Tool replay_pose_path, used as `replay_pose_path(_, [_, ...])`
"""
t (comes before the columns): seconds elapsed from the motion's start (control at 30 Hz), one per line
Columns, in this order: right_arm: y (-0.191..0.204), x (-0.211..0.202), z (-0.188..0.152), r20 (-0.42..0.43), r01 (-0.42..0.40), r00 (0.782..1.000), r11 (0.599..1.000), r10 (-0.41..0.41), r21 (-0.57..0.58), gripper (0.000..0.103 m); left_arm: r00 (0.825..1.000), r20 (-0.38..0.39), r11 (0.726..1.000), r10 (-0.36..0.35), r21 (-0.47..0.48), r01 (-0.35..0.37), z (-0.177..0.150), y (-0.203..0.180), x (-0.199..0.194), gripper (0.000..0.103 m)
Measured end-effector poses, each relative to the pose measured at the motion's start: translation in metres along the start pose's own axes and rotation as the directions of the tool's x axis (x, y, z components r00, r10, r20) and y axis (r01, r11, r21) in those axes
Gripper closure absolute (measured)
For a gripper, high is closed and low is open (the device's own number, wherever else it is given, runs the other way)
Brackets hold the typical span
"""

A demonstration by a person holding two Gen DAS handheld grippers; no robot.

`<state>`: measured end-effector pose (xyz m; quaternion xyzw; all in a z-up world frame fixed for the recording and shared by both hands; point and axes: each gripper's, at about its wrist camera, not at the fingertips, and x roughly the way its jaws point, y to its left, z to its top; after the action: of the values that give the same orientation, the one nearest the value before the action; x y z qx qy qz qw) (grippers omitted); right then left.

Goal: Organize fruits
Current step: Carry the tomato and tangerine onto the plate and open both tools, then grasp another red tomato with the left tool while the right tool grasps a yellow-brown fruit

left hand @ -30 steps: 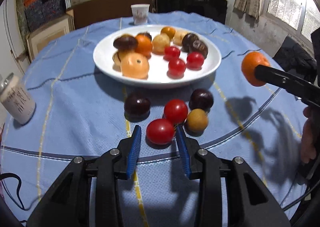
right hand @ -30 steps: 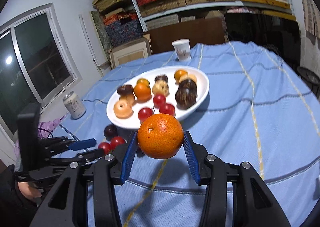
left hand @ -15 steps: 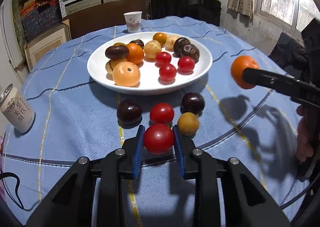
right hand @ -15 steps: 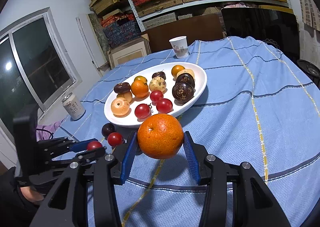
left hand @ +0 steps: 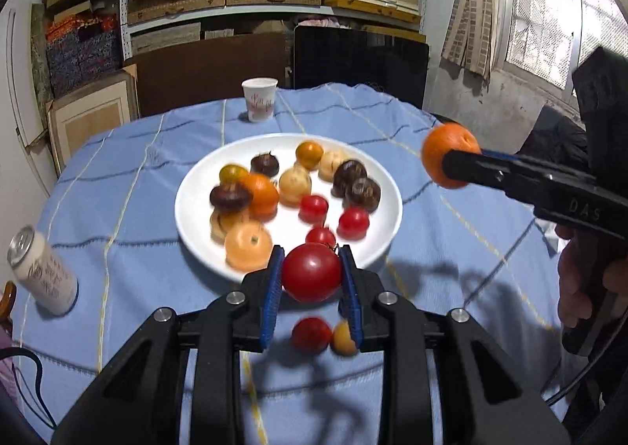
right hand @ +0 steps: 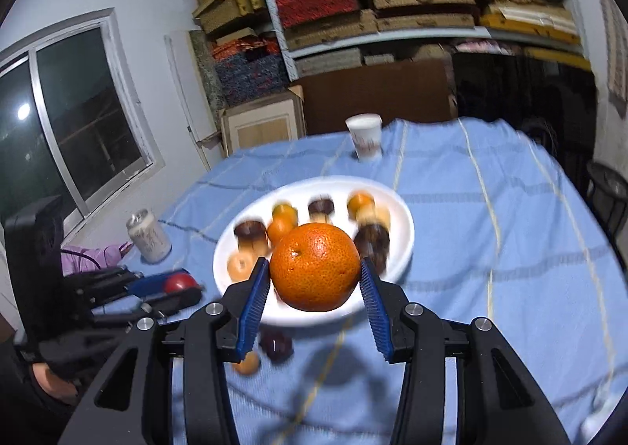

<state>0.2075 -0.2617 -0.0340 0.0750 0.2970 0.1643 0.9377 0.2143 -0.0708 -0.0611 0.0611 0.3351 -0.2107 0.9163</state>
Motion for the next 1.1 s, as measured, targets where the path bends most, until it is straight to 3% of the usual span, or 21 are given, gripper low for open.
replay_pose_path(0.17, [-0.003,0.041,0.045,-0.034,0.016,0.999,1.0,-0.017,-0.014,0.056,0.999,-0.034,0.999,-0.001,-0.044,0.0,0.023,0.009,0.037,0.075])
replay_pose_path(0.37, [-0.005,0.105,0.047,-0.144,0.035,0.989,0.999,-0.037,-0.012,0.055,0.992,-0.124,0.994,0.025,-0.106,-0.038,0.03,0.028,0.084,0.075])
replay_pose_path(0.43, [-0.005,0.114,0.043,-0.144,0.055,0.988,0.998,-0.057,-0.019,0.051,0.99,-0.143,0.994,0.017,-0.107,-0.032,0.029,0.029,0.089,0.073])
replay_pose_path(0.47, [-0.006,0.113,0.042,-0.137,0.055,0.989,0.998,-0.056,-0.016,0.049,0.99,-0.143,0.993,0.009,-0.112,-0.025,0.027,0.03,0.088,0.062])
replay_pose_path(0.5, [-0.006,0.111,0.042,-0.131,0.048,0.99,0.999,-0.049,-0.014,0.048,0.991,-0.131,0.992,-0.003,-0.123,-0.013,0.026,0.031,0.083,0.044])
replay_pose_path(0.57, [-0.004,0.1,0.04,-0.116,0.039,0.992,0.999,-0.042,-0.024,0.048,0.996,-0.091,0.99,0.004,-0.139,-0.017,0.025,0.034,0.072,0.024])
replay_pose_path(0.67, [-0.003,0.081,0.035,-0.098,0.032,0.995,0.999,-0.033,-0.015,0.048,0.999,-0.042,0.988,-0.017,-0.153,0.011,0.023,0.036,0.049,0.018])
replay_pose_path(0.8, [0.007,0.044,0.011,-0.098,0.025,0.995,0.999,-0.028,-0.027,0.048,1.0,-0.01,0.991,-0.029,-0.134,0.027,0.008,0.036,0.014,0.012])
replay_pose_path(0.9, [0.027,0.026,-0.018,-0.132,-0.009,0.991,0.997,-0.001,-0.074,0.047,1.0,-0.001,0.994,0.003,-0.11,-0.003,-0.013,0.038,-0.005,0.01])
replay_pose_path(1.0, [0.052,0.022,-0.057,-0.204,-0.047,0.979,0.989,0.017,-0.141,0.047,0.998,-0.03,0.991,0.054,-0.12,-0.058,-0.036,0.049,-0.008,0.01])
replay_pose_path(1.1, [0.077,0.03,-0.086,-0.245,-0.043,0.97,0.973,-0.014,-0.226,0.047,0.995,-0.089,0.978,0.049,-0.196,-0.066,-0.052,0.067,0.004,0.01])
